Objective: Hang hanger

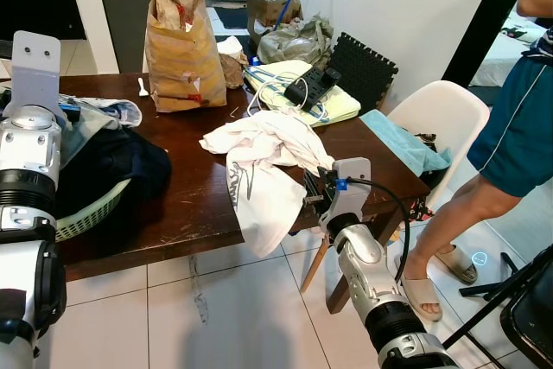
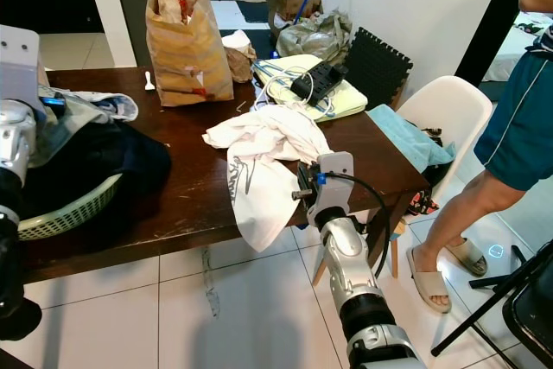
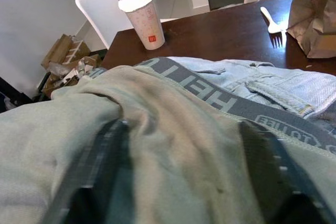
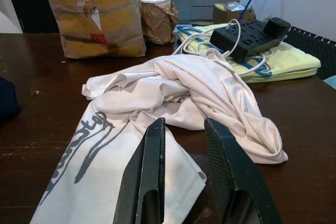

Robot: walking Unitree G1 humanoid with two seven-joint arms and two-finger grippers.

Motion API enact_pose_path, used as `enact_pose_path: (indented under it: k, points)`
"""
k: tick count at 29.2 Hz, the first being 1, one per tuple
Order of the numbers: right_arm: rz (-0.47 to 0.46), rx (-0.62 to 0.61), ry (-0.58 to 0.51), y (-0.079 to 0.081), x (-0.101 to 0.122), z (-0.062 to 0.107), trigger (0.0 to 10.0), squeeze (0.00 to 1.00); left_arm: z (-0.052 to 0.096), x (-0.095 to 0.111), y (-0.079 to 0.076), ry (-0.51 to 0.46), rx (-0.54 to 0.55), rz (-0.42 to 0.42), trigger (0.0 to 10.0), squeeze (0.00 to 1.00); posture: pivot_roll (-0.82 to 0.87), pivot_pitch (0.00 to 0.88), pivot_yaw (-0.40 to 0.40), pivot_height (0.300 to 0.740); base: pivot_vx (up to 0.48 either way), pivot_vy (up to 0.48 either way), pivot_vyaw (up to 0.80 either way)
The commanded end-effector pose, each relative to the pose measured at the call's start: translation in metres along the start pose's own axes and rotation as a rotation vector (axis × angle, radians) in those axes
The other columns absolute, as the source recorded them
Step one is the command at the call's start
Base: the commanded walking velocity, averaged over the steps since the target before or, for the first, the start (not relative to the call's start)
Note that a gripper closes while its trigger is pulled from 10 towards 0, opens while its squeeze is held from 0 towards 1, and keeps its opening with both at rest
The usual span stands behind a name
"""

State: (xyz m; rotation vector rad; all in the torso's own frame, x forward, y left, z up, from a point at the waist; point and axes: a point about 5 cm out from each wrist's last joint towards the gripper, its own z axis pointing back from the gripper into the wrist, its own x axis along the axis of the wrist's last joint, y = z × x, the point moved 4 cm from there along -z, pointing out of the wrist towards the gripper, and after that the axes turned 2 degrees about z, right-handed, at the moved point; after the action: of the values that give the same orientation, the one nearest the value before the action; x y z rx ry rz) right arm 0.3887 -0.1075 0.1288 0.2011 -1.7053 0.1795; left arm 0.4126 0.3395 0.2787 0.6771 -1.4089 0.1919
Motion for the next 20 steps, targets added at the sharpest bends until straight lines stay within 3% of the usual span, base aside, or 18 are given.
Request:
enact_pose_path:
  k: [1,18,20]
  points:
    - [0.000,-0.006,0.029,-0.0028,-0.0069,0.0031,10.0,0.00,-0.0004,-0.0113,0.0028,0.039,0.000,-0.015,0.0,0.00,0.09,0.037,-0.096,0.740,0.000,0.000,0.00]
    - [-0.008,-0.015,0.031,-0.0018,-0.0067,0.0016,10.0,0.00,-0.0005,-0.0143,-0.0002,0.044,-0.020,-0.010,0.0,0.00,0.09,0.039,-0.092,0.740,0.000,0.000,0.00]
    - [-0.008,-0.016,0.031,-0.0017,-0.0065,0.0011,10.0,0.00,-0.0012,-0.0091,0.0080,0.017,0.023,0.012,0.0,0.00,0.09,0.039,-0.088,0.740,0.000,0.000,0.00]
